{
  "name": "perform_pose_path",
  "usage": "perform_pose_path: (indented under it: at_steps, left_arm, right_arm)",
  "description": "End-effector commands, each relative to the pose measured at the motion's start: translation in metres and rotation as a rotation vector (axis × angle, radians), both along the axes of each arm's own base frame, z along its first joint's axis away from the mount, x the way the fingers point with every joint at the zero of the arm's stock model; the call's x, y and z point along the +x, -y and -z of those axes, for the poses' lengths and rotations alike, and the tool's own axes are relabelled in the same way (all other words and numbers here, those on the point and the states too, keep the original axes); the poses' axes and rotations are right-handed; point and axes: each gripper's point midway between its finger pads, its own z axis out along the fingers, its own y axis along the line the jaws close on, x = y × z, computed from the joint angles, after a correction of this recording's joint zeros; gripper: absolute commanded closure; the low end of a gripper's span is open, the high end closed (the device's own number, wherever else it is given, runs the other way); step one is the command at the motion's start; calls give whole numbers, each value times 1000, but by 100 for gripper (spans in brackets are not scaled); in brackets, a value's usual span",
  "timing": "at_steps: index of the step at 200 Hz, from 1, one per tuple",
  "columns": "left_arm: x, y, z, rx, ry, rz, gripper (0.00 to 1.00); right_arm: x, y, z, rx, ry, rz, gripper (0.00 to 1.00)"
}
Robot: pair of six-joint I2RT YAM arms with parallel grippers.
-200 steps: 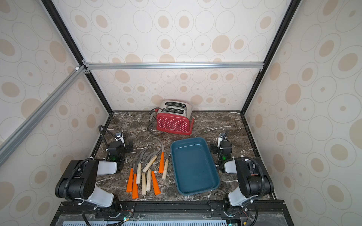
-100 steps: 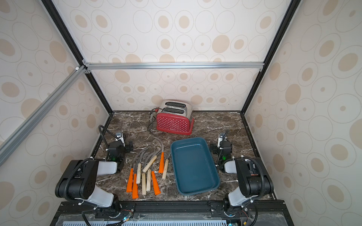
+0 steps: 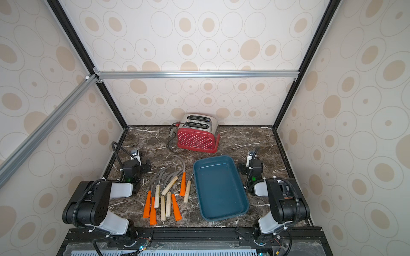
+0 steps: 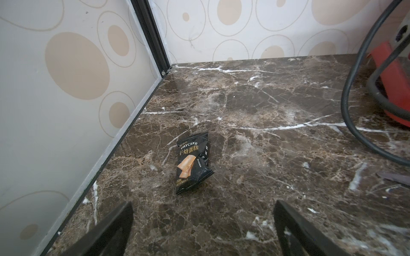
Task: Put small sickles into storage boxes
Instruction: Adjust the storage box at the center of the board.
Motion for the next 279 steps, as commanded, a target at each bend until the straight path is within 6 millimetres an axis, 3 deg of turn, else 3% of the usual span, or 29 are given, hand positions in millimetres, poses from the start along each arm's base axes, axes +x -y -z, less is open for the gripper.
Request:
perform_pose_path:
  at_steps: [1,42,93,140,173,233,261,279]
  left_arm:
    - [9,3,-9,-11,14,23,1]
    - [14,12,-22,-10,-32,81,1]
    - [25,26,-42,-58,-159,153,1]
    - [24,41,-68,-111,-257,222,1]
    - [18,48,-85,-139,-327,249,1]
    - [5,65,-130,-85,-471,364,1]
    - [-7,70,-147,-99,-417,390,1]
    - [-10,72,-157,-137,-372,376,1]
  right_arm:
    - [5,-1,-8,8,21,-8,0]
    - [6,-1,-15,-1,-8,-12,4]
    - [6,20,-21,-56,-136,108,7]
    - [-9,36,-51,-33,-165,224,6]
    - [-15,28,-77,76,-226,241,6]
    - [-29,-45,-129,297,-227,-16,5]
    - [-35,-100,-152,298,-273,-175,7]
    - [-46,-149,-166,277,-305,-317,7]
